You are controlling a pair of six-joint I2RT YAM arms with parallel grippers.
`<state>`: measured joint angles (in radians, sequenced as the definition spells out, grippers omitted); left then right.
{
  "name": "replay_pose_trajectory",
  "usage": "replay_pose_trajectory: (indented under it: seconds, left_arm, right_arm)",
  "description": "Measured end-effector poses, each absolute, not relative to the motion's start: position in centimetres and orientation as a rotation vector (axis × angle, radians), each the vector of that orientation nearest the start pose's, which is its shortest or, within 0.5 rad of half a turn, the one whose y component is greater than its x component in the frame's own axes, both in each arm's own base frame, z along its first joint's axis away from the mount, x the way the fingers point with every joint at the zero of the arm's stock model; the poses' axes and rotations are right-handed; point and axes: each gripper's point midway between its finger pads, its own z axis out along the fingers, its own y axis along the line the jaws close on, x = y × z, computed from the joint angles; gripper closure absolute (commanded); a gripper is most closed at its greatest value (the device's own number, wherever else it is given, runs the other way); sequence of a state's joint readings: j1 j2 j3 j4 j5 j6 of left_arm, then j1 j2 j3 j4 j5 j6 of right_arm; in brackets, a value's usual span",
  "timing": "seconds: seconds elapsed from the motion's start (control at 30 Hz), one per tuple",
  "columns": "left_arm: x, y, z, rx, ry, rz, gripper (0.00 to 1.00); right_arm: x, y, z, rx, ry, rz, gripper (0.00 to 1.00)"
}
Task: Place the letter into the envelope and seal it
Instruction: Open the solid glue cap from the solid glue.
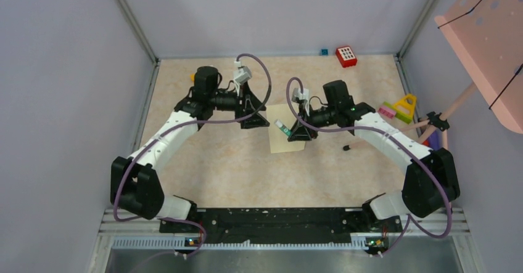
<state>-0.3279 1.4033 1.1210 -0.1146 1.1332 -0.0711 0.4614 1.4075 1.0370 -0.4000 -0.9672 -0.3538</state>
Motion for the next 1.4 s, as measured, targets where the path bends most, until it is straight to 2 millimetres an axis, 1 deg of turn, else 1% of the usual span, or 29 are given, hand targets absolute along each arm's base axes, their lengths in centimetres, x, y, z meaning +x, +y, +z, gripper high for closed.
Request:
replay_pose_trajectory:
  seconds: [0.07, 0.1, 0.23, 0.27, 0.33, 0.4, 0.63, 0.97, 1.07, 1.17, 1.2, 1.27, 1.4]
  left_arm:
    - [26.7, -27.1, 26.3, 1.039, 1.696, -1.373, 0.13]
    - [26.3, -27.4, 25.9, 1.065, 1.704, -1.380, 0.13]
    - [25.9, -28.1, 24.5, 1.120, 1.740, -1.392, 0.16]
    - [25.8, -28.1, 24.1, 1.127, 1.749, -1.394, 0.18]
    - [25.5, -28.3, 23.3, 1.140, 1.776, -1.401, 0.27]
    - [25.1, -28.5, 22.8, 1.154, 1.793, -1.412, 0.28]
    - [24.3, -29.3, 22.3, 1.192, 1.805, -1.439, 0.31]
    - [23.9, -29.6, 21.9, 1.206, 1.818, -1.451, 0.49]
    - [23.8, -29.6, 21.9, 1.216, 1.813, -1.450, 0.58]
    - [23.7, -29.7, 21.8, 1.223, 1.812, -1.448, 0.61]
    - [23.7, -29.7, 21.7, 1.224, 1.813, -1.446, 0.63]
    - [23.8, -29.7, 21.7, 1.223, 1.815, -1.440, 0.70]
    - [23.9, -29.7, 21.6, 1.224, 1.819, -1.422, 0.89]
  right_arm:
    - [23.4, 26.9, 18.0, -1.313, 1.781, 1.166, 0.91]
    - [23.1, 26.8, 17.8, -1.327, 1.780, 1.165, 0.91]
    - [22.7, 26.6, 17.5, -1.362, 1.777, 1.156, 0.91]
    - [22.7, 26.7, 17.5, -1.369, 1.772, 1.153, 0.91]
    - [22.6, 26.7, 17.5, -1.381, 1.762, 1.147, 0.91]
    - [22.6, 26.7, 17.4, -1.390, 1.760, 1.144, 0.91]
    - [22.1, 27.0, 17.1, -1.419, 1.751, 1.141, 0.91]
    - [21.9, 27.1, 16.5, -1.432, 1.774, 1.142, 0.91]
    - [21.9, 27.1, 16.6, -1.432, 1.772, 1.138, 0.92]
    - [21.9, 27.1, 16.6, -1.434, 1.772, 1.137, 0.91]
    - [21.9, 27.1, 16.6, -1.436, 1.771, 1.136, 0.91]
    - [21.9, 27.1, 16.6, -1.437, 1.769, 1.136, 0.91]
    - [21.9, 27.1, 16.6, -1.440, 1.769, 1.135, 0.91]
